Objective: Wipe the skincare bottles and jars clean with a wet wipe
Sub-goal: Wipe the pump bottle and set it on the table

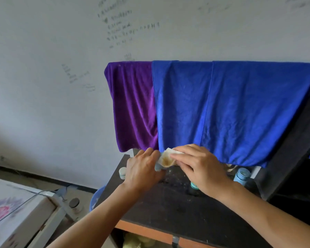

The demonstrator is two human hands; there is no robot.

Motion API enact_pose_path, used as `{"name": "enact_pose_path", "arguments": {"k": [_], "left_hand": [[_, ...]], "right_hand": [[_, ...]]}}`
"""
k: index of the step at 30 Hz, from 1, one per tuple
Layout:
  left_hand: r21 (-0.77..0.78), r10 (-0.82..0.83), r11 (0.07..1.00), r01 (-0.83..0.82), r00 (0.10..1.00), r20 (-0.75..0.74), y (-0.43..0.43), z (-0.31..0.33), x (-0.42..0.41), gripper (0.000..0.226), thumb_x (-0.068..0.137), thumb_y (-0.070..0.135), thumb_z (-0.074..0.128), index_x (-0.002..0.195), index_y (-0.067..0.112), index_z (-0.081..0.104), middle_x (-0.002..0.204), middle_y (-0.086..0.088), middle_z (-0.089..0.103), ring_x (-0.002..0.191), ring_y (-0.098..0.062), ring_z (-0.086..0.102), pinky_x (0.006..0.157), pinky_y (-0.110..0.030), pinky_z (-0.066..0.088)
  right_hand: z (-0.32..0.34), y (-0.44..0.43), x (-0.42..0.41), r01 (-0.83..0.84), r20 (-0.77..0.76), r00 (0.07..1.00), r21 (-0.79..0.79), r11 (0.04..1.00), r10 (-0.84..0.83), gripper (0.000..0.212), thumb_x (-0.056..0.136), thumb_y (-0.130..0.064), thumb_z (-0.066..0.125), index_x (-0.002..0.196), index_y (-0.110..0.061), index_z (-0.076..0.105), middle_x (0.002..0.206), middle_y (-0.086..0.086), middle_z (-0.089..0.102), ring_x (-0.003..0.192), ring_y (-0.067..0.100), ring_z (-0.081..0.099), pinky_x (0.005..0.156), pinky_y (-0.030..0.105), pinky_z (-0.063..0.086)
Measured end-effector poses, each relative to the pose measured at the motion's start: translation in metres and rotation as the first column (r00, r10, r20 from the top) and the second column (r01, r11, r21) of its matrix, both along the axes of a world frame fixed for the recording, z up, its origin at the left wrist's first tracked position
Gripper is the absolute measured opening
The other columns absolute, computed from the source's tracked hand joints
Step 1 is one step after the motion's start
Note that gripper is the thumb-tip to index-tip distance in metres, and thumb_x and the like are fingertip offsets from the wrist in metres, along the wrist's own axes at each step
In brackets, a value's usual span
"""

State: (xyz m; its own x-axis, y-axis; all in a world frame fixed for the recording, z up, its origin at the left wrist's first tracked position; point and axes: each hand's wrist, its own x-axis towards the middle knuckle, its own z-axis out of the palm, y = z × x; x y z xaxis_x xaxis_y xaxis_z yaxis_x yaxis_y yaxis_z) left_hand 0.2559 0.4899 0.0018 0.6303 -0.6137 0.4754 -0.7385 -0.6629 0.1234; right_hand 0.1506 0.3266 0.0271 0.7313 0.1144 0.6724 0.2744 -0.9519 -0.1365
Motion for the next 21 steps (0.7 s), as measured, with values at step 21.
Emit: {"name": "enact_pose_path", "arguments": {"k": [21], "left_hand": [[-0.345, -0.185, 0.938, -0.02, 0.815, -0.55, -0.065, 0.002, -0.024, 0.043, 0.054, 0.049, 0.073, 0.072, 0.011, 0.062, 0.066, -0.006, 0.064, 0.063, -0.026, 0.058, 0.062, -0.046, 0.05]], "right_hand": [[-0.005, -0.039, -0.006, 0.029, 0.09, 0.991, 0.581, 0.813, -0.1, 0.017, 0.083, -0.012, 0.07, 0.099, -0.018, 0.074, 0.093, -0.005, 0.063, 0.084, 0.002, 0.06, 0.071, 0.007, 0.043]]}}
